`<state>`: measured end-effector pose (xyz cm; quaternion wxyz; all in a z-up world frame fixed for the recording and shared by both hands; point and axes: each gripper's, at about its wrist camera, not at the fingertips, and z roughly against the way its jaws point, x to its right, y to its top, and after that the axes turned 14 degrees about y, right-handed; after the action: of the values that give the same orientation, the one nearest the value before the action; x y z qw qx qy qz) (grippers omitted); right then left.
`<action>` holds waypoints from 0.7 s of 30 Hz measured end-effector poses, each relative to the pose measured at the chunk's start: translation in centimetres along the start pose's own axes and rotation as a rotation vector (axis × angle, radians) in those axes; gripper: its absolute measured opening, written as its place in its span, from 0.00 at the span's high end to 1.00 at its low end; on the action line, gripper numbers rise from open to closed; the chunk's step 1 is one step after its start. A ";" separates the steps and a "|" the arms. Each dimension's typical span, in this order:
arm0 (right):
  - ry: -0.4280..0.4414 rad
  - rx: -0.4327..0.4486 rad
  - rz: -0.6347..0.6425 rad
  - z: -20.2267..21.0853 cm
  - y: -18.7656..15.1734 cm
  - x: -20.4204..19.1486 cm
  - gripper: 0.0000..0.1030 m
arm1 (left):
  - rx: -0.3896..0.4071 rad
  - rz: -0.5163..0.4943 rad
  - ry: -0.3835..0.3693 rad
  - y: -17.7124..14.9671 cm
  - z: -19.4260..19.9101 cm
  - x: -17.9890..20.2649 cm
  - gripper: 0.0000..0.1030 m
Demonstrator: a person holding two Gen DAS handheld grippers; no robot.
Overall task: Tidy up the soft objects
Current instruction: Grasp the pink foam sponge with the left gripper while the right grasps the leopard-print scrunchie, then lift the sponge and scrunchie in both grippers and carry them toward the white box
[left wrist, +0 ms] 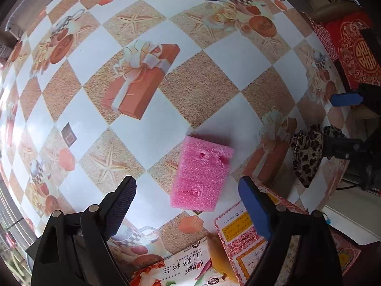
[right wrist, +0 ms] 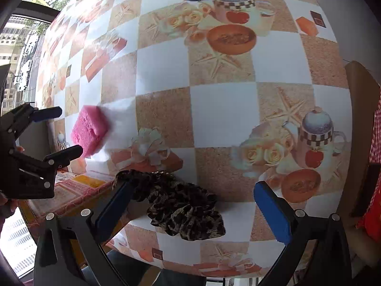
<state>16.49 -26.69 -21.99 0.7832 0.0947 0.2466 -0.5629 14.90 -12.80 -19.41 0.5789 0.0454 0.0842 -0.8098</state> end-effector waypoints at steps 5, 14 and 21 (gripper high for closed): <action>0.026 -0.029 -0.039 -2.0 0.0 -0.4 0.00 | -0.043 -0.009 -0.001 0.9 -1.9 0.5 0.13; 0.001 -0.093 0.008 -5.9 -0.6 -2.8 0.00 | -0.072 -0.057 0.070 1.6 -3.7 2.2 0.14; -0.032 -0.068 0.083 -6.3 -1.4 -5.2 0.54 | -0.004 -0.028 0.046 2.1 -2.0 2.7 0.52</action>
<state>12.17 -20.13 -24.63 0.8126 0.0691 0.2490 -0.5225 15.98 -15.62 -22.05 0.5656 0.0614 0.0997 -0.8163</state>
